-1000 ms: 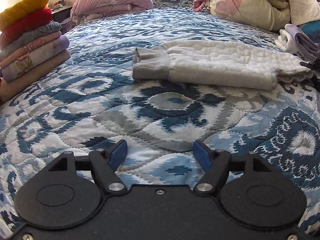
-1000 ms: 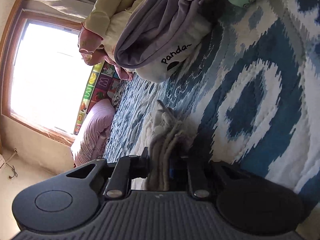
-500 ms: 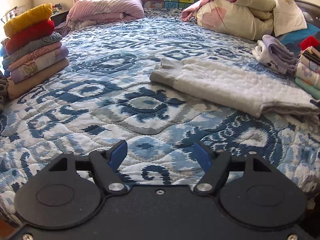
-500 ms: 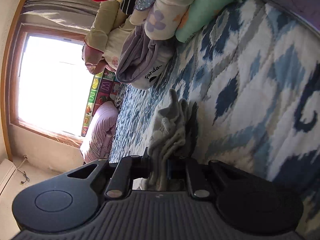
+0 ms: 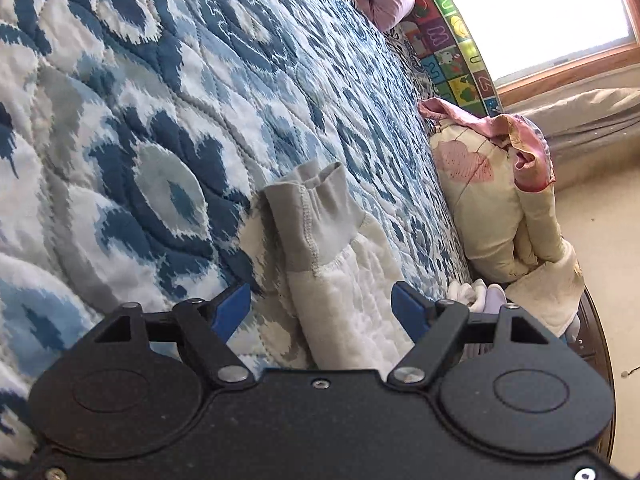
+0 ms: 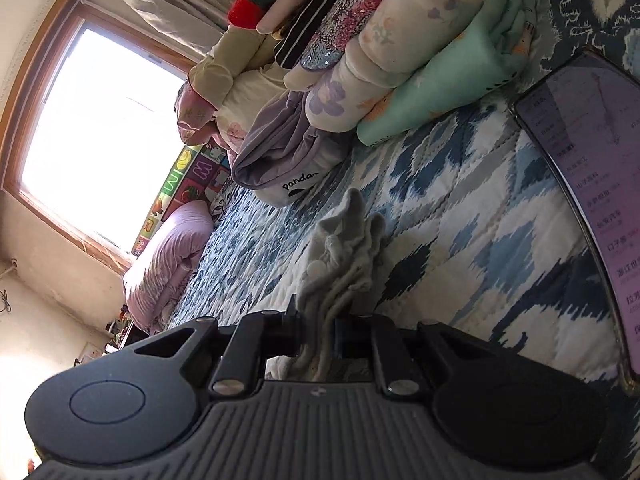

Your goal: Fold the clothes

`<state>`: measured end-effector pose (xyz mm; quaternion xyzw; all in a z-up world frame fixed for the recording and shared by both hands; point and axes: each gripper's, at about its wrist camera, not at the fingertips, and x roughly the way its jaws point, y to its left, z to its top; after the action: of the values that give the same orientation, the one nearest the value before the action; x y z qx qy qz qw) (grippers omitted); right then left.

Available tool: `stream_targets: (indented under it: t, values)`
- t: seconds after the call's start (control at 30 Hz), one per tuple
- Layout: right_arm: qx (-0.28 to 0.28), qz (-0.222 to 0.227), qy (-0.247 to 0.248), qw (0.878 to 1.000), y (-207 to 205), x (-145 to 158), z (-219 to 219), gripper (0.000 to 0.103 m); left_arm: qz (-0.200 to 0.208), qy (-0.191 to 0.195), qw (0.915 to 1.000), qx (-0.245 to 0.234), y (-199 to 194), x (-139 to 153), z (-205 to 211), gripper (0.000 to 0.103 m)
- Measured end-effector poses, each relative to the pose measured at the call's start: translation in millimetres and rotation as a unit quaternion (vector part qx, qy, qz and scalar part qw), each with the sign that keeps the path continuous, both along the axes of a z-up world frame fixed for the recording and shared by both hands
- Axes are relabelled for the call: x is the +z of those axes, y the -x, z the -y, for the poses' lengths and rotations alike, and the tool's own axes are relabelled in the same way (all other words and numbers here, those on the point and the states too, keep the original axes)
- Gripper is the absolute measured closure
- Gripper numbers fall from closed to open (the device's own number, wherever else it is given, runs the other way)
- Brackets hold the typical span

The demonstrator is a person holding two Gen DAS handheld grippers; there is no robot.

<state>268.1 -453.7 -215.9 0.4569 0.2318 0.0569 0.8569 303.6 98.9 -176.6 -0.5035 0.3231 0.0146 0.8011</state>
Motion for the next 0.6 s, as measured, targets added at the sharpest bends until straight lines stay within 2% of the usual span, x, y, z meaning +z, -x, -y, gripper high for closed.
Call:
stream_targets:
  t: [0.1, 0.17, 0.2, 0.23, 0.27, 0.3, 0.33, 0.4, 0.47, 0.53, 0.57, 0.6]
  values:
    - [0.0, -0.002, 0.019, 1.0, 0.3, -0.7, -2.0, 0.087, 0.023, 0.009, 0.9996, 0.011, -19.8, -10.3, 2.9, 0.026]
    - [0.004, -0.004, 0.027, 1.0, -3.9, -2.0, -2.1, 0.087, 0.032, -0.015, 0.9993, 0.01, -30.7, -8.8, 7.8, 0.028]
    - [0.005, -0.005, 0.031, 0.999, -6.5, -2.3, -1.9, 0.087, 0.035, -0.035, 0.9988, 0.006, -36.7, -6.8, 11.3, 0.034]
    - [0.005, -0.005, 0.032, 0.999, -9.0, -2.7, -2.0, 0.087, 0.032, -0.056, 0.9979, -0.002, -40.5, -5.7, 13.4, 0.066]
    - [0.005, -0.005, 0.033, 0.999, -11.5, -3.2, -2.2, 0.087, 0.024, -0.076, 0.9967, -0.014, -43.2, -4.1, 14.1, 0.09]
    - [0.005, -0.003, 0.034, 0.999, -13.1, -3.1, -2.7, 0.087, 0.027, -0.086, 0.9958, -0.018, -41.0, -0.1, 12.9, 0.09]
    - [0.005, 0.0, 0.034, 0.999, -14.6, -2.9, -3.2, 0.087, 0.047, -0.091, 0.9946, -0.016, -32.3, 7.8, 9.9, 0.091]
    - [0.0, 0.023, 0.036, 0.999, -13.7, 3.8, -5.1, 0.087, 0.101, -0.106, 0.9892, -0.007, 0.4, 28.9, 3.1, 0.091]
    - [0.004, 0.038, 0.038, 0.999, -14.3, 9.9, -8.3, 0.087, 0.117, -0.112, 0.9866, 0.014, 33.6, 33.0, -8.2, 0.09]
    - [0.017, 0.046, 0.04, 0.998, -16.4, 15.3, -12.7, 0.087, 0.053, -0.12, 0.9912, 0.014, 45.4, 13.0, -20.7, 0.083]
    - [0.03, 0.035, 0.029, 0.998, -20.8, 12.4, -15.3, 0.087, 0.0, -0.13, 0.9915, 0.007, 49.0, -0.4, -28.4, 0.077]
    - [0.037, 0.015, 0.027, 0.999, -25.1, 7.3, -19.2, 0.087, 0.003, -0.123, 0.9924, 0.006, 59.3, -6.7, -36.1, 0.076]
